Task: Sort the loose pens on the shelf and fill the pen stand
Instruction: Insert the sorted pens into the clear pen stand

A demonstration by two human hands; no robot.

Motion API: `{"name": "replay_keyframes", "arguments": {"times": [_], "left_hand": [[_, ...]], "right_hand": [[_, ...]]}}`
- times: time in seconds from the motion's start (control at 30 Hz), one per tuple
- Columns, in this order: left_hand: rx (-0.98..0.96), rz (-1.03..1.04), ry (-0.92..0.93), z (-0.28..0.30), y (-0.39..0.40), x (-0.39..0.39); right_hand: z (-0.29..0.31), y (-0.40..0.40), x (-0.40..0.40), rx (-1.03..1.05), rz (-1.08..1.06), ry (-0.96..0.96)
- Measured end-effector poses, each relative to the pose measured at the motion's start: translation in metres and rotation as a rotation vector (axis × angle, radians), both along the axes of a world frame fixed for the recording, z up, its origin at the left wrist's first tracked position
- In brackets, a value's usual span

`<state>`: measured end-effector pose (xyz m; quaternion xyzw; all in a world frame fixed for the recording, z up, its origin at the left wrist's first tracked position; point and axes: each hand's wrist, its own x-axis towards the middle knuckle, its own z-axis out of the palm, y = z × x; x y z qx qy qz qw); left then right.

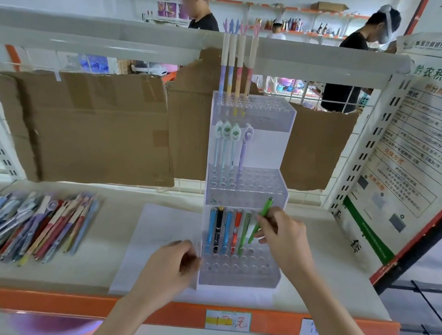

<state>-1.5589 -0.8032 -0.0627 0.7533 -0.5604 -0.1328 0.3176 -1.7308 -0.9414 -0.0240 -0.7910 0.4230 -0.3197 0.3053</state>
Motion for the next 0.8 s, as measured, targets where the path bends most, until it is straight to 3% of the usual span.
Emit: {"name": "replay_keyframes", "arguments": {"times": [0.37,0.63,0.8], "left_hand": [[0.008,0.016,0.079,-0.01,0.006,-0.001],[0.014,0.022,0.076,-0.019,0.008,0.003],[0.019,0.033,-0.011,-0.024,0.009,0.023]], "right_hand": [[-0.025,-0.001,0.005,-0.177,-0.09,0.358],[-0.028,0.01,-0.005,-0.117,-0.077,0.399],[-0.023,0.042,0.002,-0.332,0.021,0.454]]}}
